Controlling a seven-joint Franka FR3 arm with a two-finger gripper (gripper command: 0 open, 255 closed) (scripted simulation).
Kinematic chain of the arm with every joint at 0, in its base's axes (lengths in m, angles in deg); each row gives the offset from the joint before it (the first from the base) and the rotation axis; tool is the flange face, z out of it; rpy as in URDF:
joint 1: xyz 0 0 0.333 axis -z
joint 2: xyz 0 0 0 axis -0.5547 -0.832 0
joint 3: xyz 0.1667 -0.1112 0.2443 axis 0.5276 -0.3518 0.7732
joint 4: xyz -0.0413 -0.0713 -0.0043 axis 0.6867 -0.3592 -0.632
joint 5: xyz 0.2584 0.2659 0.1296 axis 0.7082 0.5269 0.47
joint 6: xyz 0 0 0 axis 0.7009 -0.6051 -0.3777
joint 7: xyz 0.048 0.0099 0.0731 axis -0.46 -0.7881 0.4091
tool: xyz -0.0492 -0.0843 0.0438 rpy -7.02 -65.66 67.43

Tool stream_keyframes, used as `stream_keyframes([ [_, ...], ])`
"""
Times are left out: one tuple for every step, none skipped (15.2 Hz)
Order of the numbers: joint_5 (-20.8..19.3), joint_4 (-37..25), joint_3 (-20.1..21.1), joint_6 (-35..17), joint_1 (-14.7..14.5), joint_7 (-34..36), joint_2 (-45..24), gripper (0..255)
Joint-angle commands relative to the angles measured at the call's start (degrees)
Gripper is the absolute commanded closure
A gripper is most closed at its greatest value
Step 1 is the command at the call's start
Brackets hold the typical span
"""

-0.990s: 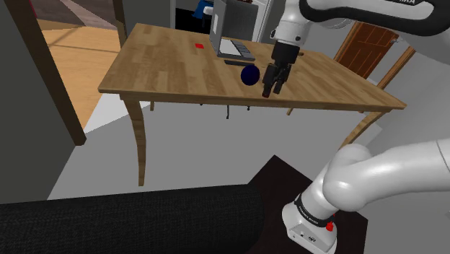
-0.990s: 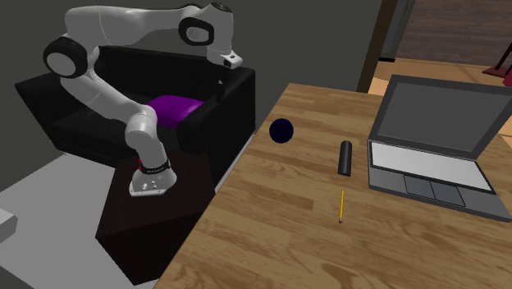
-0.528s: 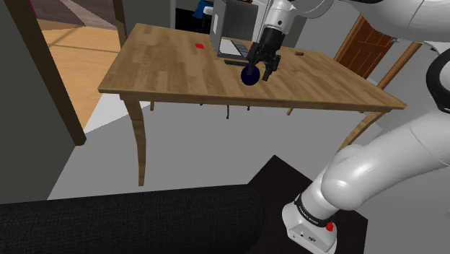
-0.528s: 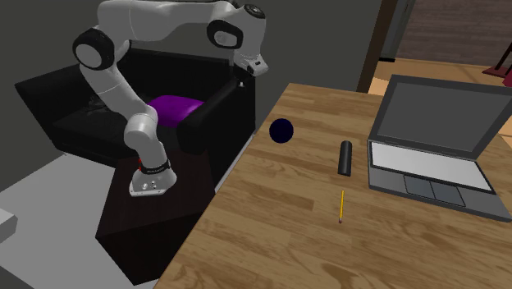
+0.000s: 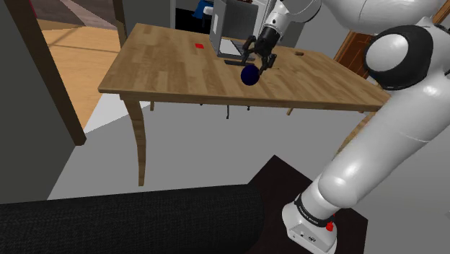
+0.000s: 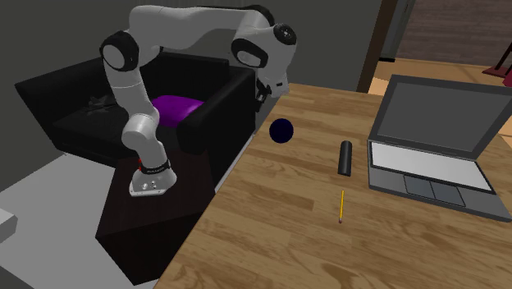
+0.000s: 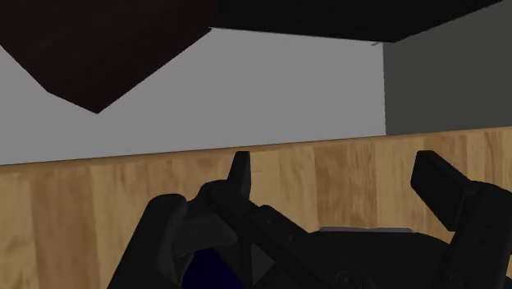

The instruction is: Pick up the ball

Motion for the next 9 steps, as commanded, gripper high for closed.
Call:
stream_keyframes([
  [4.1, -4.0, -1.7, 1.5, 1.8, 2.0, -4.4, 0],
  [6.0, -5.8, -2.5, 2.2, 2.8, 2.9, -6.5, 0],
  [8.0, -7.4, -3.2, 2.8, 3.9, 3.8, -8.6, 0],
  [10.0, -9.0, -3.9, 3.4, 5.0, 4.8, -10.6, 0],
  [11.9, -10.5, -4.5, 4.0, 6.2, 5.9, -12.5, 0],
  [13.9, -11.8, -5.0, 4.5, 7.4, 6.9, -14.4, 0],
  [15.8, -13.1, -5.5, 4.9, 8.6, 8.1, -16.2, 0],
  [17.6, -14.3, -5.9, 5.3, 9.9, 9.2, -18.0, 0],
  [19.5, -15.3, -6.2, 5.6, 11.2, 10.4, -19.6, 0],
])
